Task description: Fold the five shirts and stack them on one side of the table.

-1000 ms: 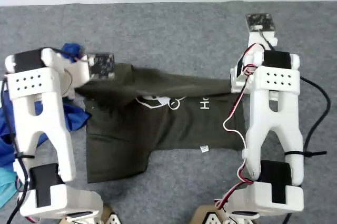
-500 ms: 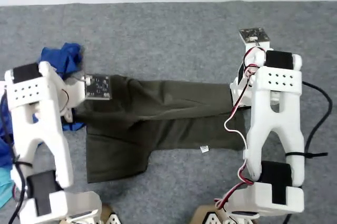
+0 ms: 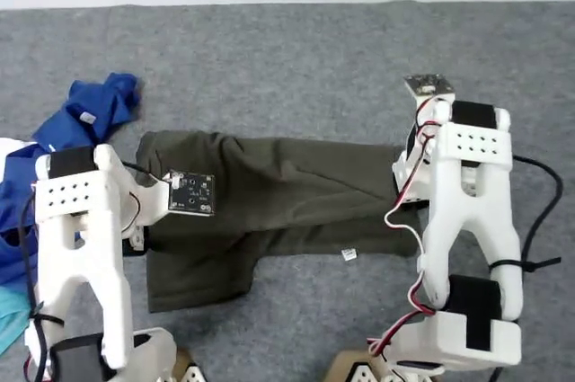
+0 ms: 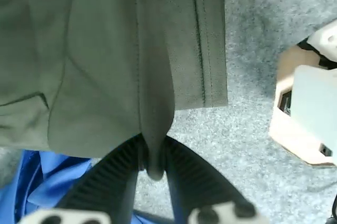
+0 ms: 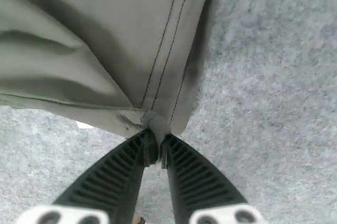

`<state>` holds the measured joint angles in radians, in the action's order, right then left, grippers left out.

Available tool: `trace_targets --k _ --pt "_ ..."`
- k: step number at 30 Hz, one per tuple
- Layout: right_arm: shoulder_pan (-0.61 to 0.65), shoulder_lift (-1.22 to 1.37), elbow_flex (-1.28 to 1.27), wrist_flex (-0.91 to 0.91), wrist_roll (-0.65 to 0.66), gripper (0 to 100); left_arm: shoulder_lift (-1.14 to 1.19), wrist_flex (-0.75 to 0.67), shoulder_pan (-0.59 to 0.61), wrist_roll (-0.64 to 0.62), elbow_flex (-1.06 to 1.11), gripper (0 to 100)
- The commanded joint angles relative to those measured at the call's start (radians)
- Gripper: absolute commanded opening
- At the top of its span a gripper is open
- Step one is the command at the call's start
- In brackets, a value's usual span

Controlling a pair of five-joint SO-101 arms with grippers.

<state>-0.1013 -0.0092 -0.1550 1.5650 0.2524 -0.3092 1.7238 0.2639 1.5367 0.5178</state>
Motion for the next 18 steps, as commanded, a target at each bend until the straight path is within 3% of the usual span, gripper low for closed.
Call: trace_targets --k 1,11,18 --pt "-0.031 -0.070 0.034 -0.002 0.011 0.8 -0.044 0.031 0.000 -0.005 -0.005 0" --pt "-0.027 -0.061 0.035 -0.001 0.089 0.8 -0.121 0.034 -0.008 -0.012 0.010 0" --pt "-0.016 -0.061 -0.034 -0.008 0.114 0.8 -0.178 0.032 -0.009 -0.012 0.160 0"
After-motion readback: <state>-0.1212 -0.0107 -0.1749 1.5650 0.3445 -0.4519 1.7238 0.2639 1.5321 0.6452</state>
